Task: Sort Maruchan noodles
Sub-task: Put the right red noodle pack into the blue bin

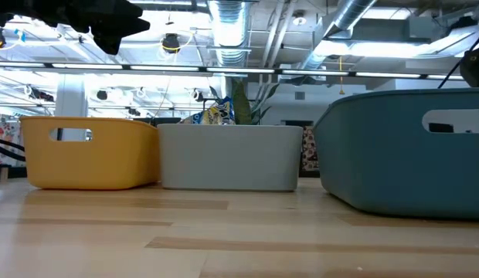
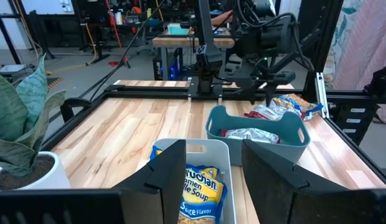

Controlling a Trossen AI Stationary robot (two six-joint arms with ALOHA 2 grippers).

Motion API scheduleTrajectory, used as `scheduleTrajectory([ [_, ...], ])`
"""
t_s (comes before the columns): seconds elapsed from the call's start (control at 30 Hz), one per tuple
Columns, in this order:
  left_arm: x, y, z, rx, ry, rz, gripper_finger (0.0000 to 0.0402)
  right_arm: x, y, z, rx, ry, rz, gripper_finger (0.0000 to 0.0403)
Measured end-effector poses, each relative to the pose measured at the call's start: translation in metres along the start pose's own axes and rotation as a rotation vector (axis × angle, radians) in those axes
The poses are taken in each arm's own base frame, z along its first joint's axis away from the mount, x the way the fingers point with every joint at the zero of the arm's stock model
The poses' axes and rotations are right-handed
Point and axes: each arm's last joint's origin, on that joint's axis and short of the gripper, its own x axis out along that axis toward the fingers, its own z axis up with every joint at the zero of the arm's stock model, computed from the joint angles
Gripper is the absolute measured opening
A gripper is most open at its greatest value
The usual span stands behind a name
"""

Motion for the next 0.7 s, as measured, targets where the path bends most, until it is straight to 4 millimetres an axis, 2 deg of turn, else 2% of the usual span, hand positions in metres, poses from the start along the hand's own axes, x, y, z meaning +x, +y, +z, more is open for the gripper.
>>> scheduleTrajectory([
  [0.27,0.0,0.0,0.0,0.0,0.0,0.0,0.0142,0.001,0.001,0.0,-0.01,-0.001,0.007,0.0248],
  [0.57,0.0,0.0,0.0,0.001,0.004,0.0,0.0142,0.023,0.007,0.003,-0.067,0.043,-0.058,0.0247],
  [0.63,0.0,0.0,0.0,0.0,0.002,0.0,0.0142,0.027,0.008,0.003,-0.088,0.067,-0.07,0.0236],
  [0.7,0.0,0.0,0.0,0.005,0.002,0.0,0.0142,0.029,0.008,0.003,-0.104,0.079,-0.075,0.021],
])
